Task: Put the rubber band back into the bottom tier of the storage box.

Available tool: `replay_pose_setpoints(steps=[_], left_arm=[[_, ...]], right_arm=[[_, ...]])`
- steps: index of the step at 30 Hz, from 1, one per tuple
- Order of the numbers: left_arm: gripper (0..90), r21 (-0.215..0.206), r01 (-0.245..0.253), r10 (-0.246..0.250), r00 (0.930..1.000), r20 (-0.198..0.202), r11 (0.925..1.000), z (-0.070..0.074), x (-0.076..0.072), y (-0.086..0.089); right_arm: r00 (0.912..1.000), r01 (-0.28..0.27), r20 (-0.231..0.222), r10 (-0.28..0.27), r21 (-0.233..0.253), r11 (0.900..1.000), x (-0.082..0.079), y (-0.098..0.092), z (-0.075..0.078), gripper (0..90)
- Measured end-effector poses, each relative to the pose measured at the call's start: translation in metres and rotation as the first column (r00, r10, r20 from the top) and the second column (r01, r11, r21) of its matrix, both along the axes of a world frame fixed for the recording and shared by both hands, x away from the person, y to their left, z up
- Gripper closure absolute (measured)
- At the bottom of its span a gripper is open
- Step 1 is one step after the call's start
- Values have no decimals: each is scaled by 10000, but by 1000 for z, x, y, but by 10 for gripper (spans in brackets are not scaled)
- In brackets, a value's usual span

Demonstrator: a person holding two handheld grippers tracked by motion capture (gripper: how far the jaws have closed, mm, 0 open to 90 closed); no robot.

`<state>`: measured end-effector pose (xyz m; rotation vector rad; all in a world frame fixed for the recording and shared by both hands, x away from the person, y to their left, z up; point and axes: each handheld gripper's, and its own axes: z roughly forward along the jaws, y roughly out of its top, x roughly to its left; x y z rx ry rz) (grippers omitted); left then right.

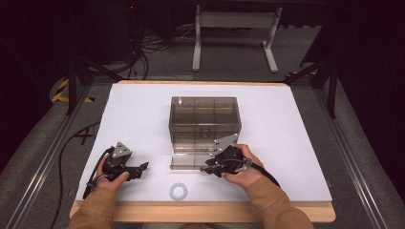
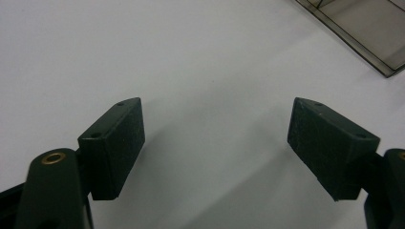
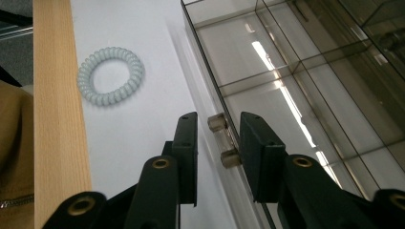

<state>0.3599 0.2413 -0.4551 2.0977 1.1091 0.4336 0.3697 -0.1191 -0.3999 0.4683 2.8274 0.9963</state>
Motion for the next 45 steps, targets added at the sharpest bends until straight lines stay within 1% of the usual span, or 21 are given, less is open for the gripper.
replay_pose_setpoints(steps=[4, 7, 11, 13, 14, 15, 16, 17, 18, 21, 22, 25, 27, 28, 30, 31, 34, 38, 41, 43, 45], left_arm=[[210, 13, 42, -42, 10000, 2, 10000, 0, -1, 1], [210, 18, 50, -50, 10000, 18, 10000, 0, 0, 1], [210, -27, -22, 22, 10000, -42, 10000, 0, -1, 2], [210, 6, -26, 26, 10000, 42, 10000, 0, -2, 3], [209, 5, -36, 36, 10000, -8, 10000, 0, -3, 4], [209, 5, -36, 36, 10000, -8, 10000, 0, -3, 4], [209, -5, -148, 148, 9999, 37, 9999, 0, -5, 6], [209, -39, -109, 109, 9999, -4, 9999, 0, -5, 7], [209, -55, -160, 161, 9999, 39, 9999, 0, -6, 7], [209, -38, -181, 181, 9998, -16, 9998, 0, -7, 9], [209, 6, -177, 177, 9998, -8, 9998, 0, -7, 9], [209, -65, -240, 240, 9997, 48, 9997, 0, -8, 10], [209, -87, -247, 247, 9997, 21, 9997, 0, -7, 10], [210, -70, -264, 264, 9997, 11, 9996, 0, -7, 10], [210, -32, -256, 256, 9997, 62, 9997, 1, -6, 10], [210, -73, -266, 266, 9996, 74, 9996, 1, -6, 9], [210, -67, -203, 203, 9998, 26, 9998, 0, -5, 8], [210, -58, -177, 177, 9998, 40, 9998, 1, -4, 6], [210, -17, -101, 101, 9999, 34, 9999, 0, -2, 5], [210, -52, -103, 103, 9999, 15, 9999, 0, -2, 4], [210, -41, -85, 85, 10000, 38, 10000, 1, -2, 4]], right_arm=[[9999, -158, 6, 159, -90, 9998, 1, 9, 1, 694], [9998, -193, 10, 193, -141, 9997, 1, 14, 1, 694], [9997, -230, -21, 230, -303, 9993, 2, 25, 2, 695], [9995, -317, -83, 314, -361, 9988, 1, 30, 2, 695], [9991, -413, -55, 411, -413, 9983, 1, 33, 1, 695], [9988, -474, -120, 469, -425, 9980, 1, 37, 1, 694], [9985, -527, -147, 521, -461, 9975, 0, 40, 0, 693], [9984, -544, -155, 537, -499, 9973, 0, 41, 0, 691], [9981, -599, -155, 592, -543, 9967, 0, 44, -1, 692], [9976, -657, -259, 643, -604, 9960, -1, 50, -2, 692], [9966, -788, -282, 771, -632, 9949, -1, 53, -2, 692], [9955, -892, -383, 863, -801, 9928, -2, 61, -4, 691], [9952, -939, -365, 909, -911, 9914, -3, 65, -5, 691], [9955, -919, -327, 890, -1004, 9907, -3, 66, -5, 691], [9957, -907, -292, 882, -990, 9909, -4, 68, -6, 690], [9957, -886, -357, 854, -1003, 9910, -5, 70, -6, 689], [9941, -1035, -419, 996, -1037, 9892, -6, 73, -8, 686], [9939, -1043, -461, 999, -1056, 9889, -8, 76, -10, 679], [9938, -1018, -573, 955, -1194, 9876, -12, 79, -12, 669], [9935, -1059, -542, 998, -1256, 9864, -13, 82, -14, 666], [9926, -1052, -743, 964, -1251, 9866, -13, 83, -16, 665]])
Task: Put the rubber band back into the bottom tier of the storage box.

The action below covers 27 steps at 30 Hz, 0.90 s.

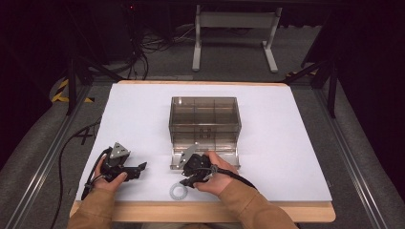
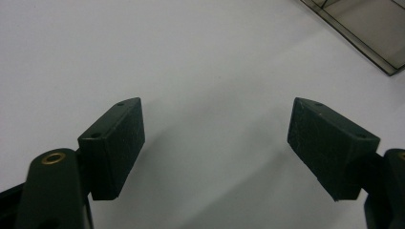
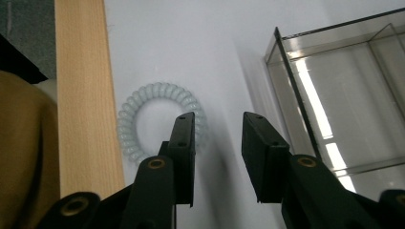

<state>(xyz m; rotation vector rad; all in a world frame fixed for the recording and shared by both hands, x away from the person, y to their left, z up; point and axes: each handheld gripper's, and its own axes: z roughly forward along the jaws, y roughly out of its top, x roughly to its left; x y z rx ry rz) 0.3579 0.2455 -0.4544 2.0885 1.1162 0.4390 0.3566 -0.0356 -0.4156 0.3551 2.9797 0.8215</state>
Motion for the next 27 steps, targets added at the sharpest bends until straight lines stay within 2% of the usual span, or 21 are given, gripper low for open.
replay_pose_setpoints(steps=[8, 14, 15, 18, 21, 24, 27], left_arm=[[210, -65, 95, -95, 10000, -7, 9999, 0, 1, 0], [209, -56, 110, -110, 9999, -8, 9999, 0, 1, -1], [209, -68, 110, -110, 9999, -23, 9999, 0, 1, -1], [209, -19, 124, -124, 9999, -37, 9999, 0, 1, -1], [209, 2, 128, -128, 9999, -48, 9999, 0, 1, -1], [209, -15, 115, -115, 9999, -63, 9999, 0, 1, -1], [210, 2, 111, -111, 9999, -73, 9999, 0, 1, -1]], right_arm=[[9998, -152, -163, 148, -197, 9997, -2, 8, -4, 664], [9996, -215, -206, 201, -678, 9975, -5, 13, -5, 697], [9995, -294, -91, 287, -785, 9965, -5, 14, -4, 711], [9998, -152, -173, 134, -1052, 9943, -6, 15, -3, 725], [9997, 10, -226, -45, -1511, 9885, -6, 17, -3, 740], [9999, 60, -81, -76, -1852, 9827, -6, 22, -2, 755], [9999, 102, -100, -123, -1890, 9819, -6, 22, -2, 789]])
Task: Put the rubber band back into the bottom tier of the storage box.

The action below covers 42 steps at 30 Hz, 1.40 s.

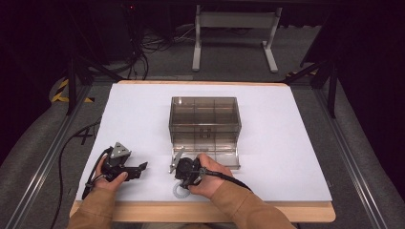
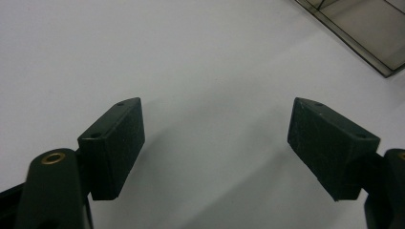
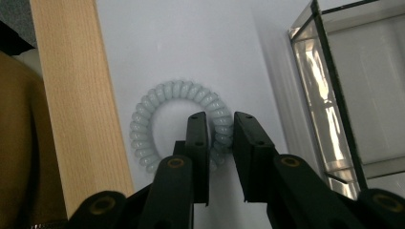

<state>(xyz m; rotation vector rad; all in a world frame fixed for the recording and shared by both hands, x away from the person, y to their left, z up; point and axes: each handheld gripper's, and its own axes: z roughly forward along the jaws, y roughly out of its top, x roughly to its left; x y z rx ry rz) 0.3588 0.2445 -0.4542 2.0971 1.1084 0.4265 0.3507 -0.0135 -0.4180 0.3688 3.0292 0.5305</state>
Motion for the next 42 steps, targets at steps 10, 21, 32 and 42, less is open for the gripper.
replay_pose_setpoints(steps=[10, 21, 32, 42], left_arm=[[210, -7, -18, 18, 10000, 18, 10000, 0, 0, 0], [209, -15, -11, 11, 10000, 65, 10000, 0, 0, 0], [210, -14, -20, 20, 10000, 73, 10000, 0, 0, -1], [210, 19, 42, -42, 10000, 47, 10000, 0, 1, -1]], right_arm=[[9999, 123, 98, -122, -120, 9999, -2, 2, 0, 830], [9995, 319, -85, -317, 150, 9994, -1, -1, 5, 836], [9985, 552, -74, -549, 578, 9968, 1, -10, 21, 837], [9964, 795, 210, -820, 1017, 9916, 8, -21, 35, 837]])
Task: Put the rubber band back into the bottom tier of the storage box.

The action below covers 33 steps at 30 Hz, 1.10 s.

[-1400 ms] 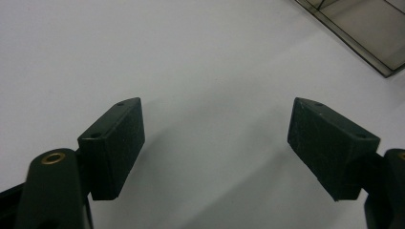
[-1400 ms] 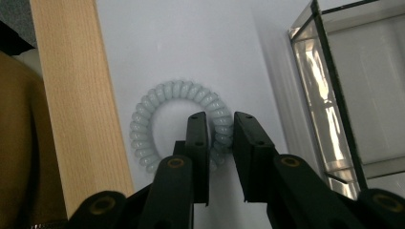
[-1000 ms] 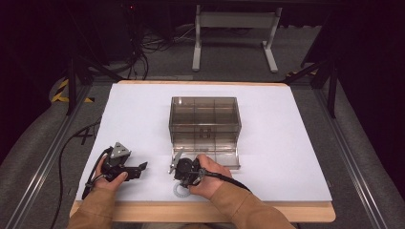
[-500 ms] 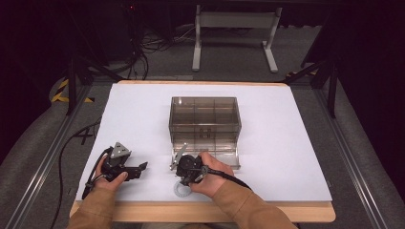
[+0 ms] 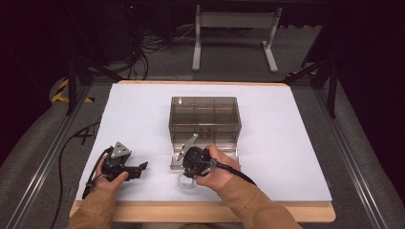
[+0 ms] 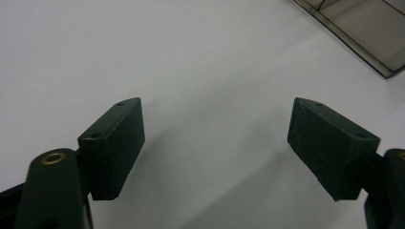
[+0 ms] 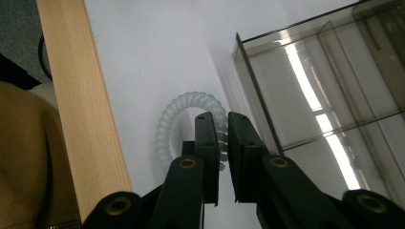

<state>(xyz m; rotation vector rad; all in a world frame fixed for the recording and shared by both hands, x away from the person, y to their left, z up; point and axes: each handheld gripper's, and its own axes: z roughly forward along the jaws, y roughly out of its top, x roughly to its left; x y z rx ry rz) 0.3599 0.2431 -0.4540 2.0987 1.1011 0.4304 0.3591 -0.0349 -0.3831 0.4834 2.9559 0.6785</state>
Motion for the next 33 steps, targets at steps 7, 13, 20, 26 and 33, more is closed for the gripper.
replay_pose_setpoints(steps=[7, 13, 20, 26, 33], left_arm=[[210, -24, -17, 17, 10000, 3, 10000, 0, 0, -1], [210, -28, -29, 29, 10000, 24, 10000, 0, 1, -1], [210, -51, -63, 63, 10000, 17, 10000, 0, 1, -1], [210, -37, -57, 57, 10000, 16, 10000, 0, 1, -1], [210, -17, -21, 21, 10000, 2, 10000, 0, 1, -1]], right_arm=[[9993, 320, 167, -323, 216, 9993, 5, -10, 7, 837], [9977, 619, 266, -631, 434, 9971, 8, -17, 14, 837], [9935, 1044, 384, -1068, 605, 9927, 13, -26, 19, 837], [9876, 1486, 412, -1518, 719, 9863, 21, -34, 23, 837], [9821, 1773, 489, -1817, 820, 9807, 27, -40, 26, 836]])
